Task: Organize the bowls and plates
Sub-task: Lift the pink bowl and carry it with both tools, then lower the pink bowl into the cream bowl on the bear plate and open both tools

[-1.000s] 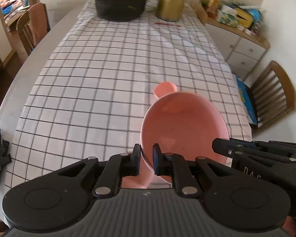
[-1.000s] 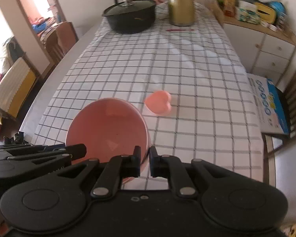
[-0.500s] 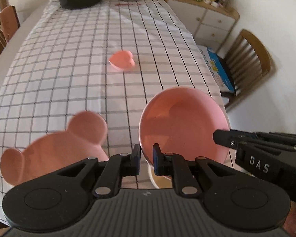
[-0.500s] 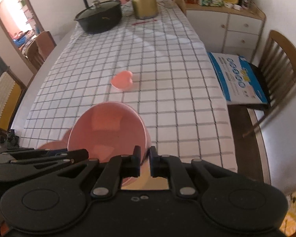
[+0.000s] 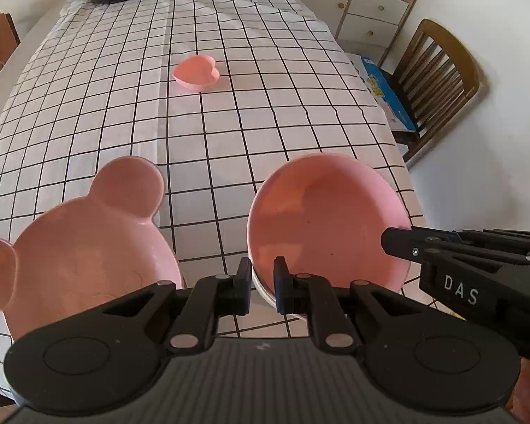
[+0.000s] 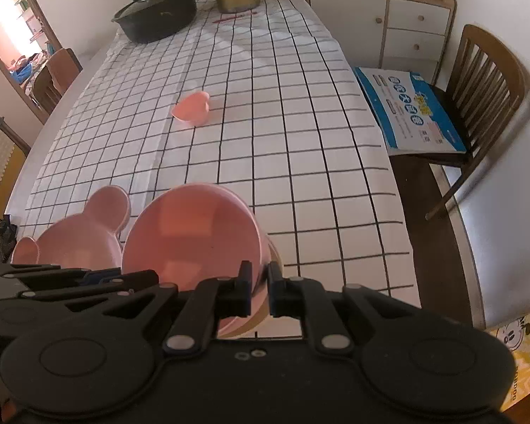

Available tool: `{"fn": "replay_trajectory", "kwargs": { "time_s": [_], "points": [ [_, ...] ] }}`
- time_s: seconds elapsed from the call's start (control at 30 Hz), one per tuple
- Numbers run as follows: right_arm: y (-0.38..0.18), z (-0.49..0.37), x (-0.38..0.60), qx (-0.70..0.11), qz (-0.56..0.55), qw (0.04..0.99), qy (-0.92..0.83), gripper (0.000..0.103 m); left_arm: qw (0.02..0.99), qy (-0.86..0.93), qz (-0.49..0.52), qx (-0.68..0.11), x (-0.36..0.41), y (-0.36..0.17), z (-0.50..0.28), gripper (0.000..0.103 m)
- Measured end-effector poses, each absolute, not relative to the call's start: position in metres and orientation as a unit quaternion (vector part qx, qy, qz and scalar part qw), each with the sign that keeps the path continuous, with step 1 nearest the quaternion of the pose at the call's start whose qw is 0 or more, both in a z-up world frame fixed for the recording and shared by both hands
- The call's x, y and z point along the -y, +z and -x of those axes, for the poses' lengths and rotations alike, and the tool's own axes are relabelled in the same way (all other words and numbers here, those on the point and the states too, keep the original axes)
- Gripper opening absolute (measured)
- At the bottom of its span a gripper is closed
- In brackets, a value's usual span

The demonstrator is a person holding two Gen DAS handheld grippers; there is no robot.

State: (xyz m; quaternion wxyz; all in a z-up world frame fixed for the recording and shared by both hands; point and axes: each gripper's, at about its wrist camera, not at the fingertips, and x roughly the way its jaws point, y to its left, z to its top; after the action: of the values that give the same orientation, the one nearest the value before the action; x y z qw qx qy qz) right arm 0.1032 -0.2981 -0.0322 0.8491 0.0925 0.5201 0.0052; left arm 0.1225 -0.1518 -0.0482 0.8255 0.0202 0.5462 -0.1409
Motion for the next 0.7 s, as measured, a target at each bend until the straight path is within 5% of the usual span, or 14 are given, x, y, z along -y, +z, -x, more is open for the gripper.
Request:
{"fn": "replay_trajectory", "kwargs": {
  "time_s": [0.7],
  "points": [
    [-0.054, -0.106, 0.305, -0.540, -0.119, 0.833, 0.001, 0.010, 0.817, -0.156, -0.027, -0.555, 0.153, -0.062, -0.134, 0.012]
  ]
}}
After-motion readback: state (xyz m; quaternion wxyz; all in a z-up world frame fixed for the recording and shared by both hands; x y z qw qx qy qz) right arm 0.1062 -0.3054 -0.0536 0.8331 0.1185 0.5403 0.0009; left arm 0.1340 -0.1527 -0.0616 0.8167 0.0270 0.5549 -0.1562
